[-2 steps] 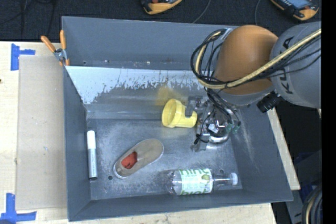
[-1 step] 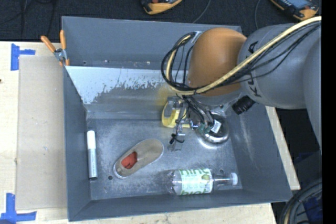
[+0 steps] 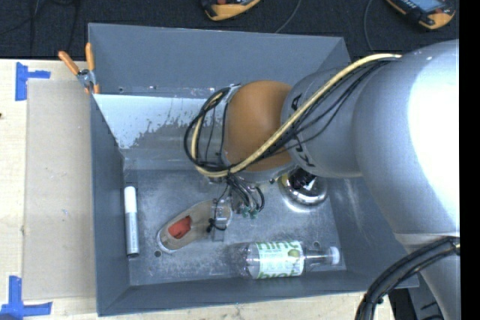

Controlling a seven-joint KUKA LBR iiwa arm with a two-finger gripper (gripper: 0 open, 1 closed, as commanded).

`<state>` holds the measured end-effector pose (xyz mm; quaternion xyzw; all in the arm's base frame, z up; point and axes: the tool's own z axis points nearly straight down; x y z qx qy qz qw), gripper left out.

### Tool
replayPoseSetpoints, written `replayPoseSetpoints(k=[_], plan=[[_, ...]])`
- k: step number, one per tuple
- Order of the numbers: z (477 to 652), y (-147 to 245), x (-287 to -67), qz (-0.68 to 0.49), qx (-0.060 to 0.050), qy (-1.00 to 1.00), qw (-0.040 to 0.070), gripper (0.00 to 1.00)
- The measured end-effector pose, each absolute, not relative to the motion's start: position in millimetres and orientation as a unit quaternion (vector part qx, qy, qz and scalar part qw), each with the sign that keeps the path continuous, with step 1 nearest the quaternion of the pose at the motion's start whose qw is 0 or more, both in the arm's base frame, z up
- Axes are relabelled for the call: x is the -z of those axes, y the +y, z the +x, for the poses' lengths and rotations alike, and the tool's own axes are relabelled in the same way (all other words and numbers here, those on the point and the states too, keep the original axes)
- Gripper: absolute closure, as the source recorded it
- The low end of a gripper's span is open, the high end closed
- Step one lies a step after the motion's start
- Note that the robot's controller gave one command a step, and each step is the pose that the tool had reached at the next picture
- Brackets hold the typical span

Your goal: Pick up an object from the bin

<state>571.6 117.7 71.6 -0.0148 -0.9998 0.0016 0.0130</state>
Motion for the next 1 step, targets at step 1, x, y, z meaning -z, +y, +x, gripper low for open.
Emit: replayPoseSetpoints(k=[1], plan=[[617.1, 173.1, -70.6, 0.003, -0.002, -1.000, 0.011, 0.00]])
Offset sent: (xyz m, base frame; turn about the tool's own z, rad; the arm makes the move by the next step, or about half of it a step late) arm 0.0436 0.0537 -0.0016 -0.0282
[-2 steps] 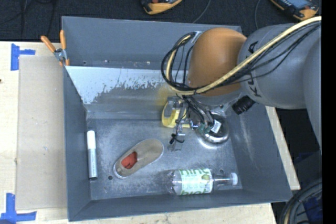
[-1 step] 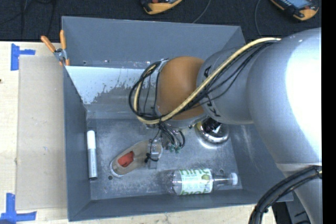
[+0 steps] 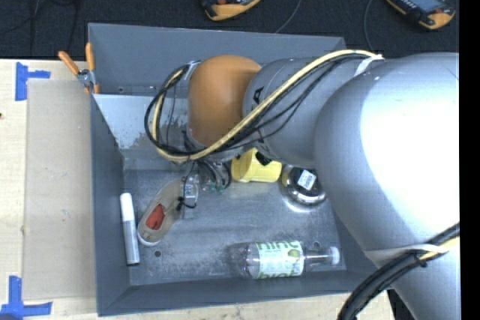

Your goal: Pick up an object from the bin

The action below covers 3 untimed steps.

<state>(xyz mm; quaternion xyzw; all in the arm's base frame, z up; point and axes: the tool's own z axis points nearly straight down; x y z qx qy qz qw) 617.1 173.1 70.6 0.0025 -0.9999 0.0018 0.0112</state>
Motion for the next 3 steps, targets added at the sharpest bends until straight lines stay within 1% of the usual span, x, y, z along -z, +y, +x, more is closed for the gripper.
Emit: replayPoseSetpoints(k=[1, 2, 3], plan=[[505.9, 213.0, -91.9, 0.130, 0.000, -0.991, 0.013, 0.00], [508.4, 210.5, -92.4, 0.127, -0.001, -0.992, 0.011, 1.00], [520.2, 221.4, -74.2, 0.145, -0.007, -0.989, 0.020, 1.00]])
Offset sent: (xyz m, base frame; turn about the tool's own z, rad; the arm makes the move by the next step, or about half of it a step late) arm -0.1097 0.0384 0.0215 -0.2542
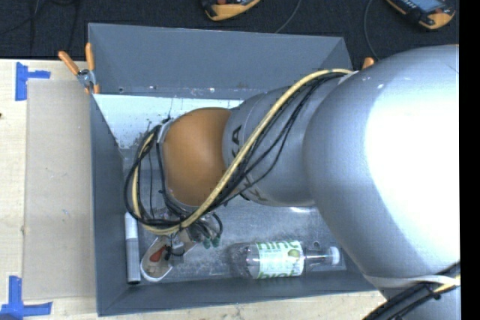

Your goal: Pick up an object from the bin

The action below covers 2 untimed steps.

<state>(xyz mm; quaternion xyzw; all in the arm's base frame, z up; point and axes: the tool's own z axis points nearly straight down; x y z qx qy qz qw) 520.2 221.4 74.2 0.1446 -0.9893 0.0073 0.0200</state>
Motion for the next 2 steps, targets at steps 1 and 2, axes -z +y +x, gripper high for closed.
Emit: replayPoseSetpoints(k=[1, 2], plan=[[541.3, 186.8, -88.6, 0.226, -0.006, -0.974, 0.019, 1.00], [531.8, 185.1, -108.6, 0.557, 0.002, -0.830, 0.021, 1.00]])
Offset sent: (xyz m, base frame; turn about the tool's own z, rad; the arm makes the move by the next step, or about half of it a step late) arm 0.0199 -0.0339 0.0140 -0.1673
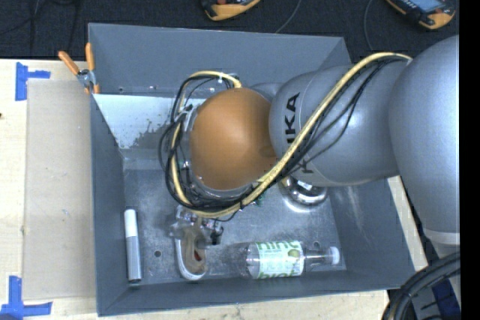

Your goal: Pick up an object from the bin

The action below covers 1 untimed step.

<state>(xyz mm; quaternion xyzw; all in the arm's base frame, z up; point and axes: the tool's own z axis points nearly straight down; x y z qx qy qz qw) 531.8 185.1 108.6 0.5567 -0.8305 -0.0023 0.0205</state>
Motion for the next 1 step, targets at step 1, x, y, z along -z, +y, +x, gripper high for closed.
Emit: replayPoseSetpoints(k=[1], plan=[[580.9, 212.7, -103.3, 0.449, 0.001, -0.894, 0.020, 1.00]])
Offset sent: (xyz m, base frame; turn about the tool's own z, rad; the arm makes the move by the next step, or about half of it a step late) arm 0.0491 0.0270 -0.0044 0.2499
